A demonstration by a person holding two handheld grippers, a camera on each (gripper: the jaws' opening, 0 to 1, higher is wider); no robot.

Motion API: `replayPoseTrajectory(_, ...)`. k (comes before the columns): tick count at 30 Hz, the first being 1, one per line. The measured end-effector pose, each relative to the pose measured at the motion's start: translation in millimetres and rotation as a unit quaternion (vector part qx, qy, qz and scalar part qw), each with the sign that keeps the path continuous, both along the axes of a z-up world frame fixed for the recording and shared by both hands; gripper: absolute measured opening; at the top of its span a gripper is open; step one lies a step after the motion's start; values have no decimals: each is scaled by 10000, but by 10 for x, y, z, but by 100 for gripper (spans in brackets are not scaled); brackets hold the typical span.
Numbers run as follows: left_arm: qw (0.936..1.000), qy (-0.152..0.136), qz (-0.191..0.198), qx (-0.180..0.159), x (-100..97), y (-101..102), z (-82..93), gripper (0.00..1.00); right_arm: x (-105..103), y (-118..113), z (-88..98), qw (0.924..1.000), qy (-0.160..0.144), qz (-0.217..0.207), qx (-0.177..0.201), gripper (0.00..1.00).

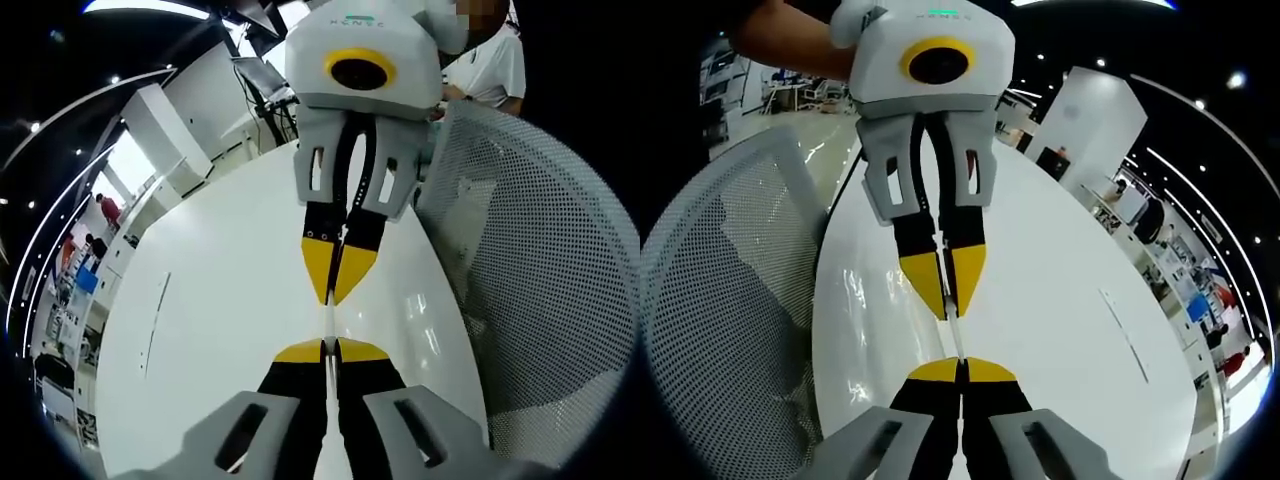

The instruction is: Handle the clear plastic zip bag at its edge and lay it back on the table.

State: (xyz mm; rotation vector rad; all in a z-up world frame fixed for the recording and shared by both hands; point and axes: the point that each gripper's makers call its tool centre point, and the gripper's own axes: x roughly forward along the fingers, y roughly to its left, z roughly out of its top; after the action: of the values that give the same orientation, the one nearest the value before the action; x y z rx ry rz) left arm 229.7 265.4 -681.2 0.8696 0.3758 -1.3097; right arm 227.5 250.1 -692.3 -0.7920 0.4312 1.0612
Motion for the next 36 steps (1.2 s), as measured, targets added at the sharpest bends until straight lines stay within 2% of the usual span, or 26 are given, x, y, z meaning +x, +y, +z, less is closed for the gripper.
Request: replayPoseTrajectory(36, 9998, 123, 149, 1, -4, 74, -24, 0, -3, -66, -20, 10000, 35, -73, 8, 0)
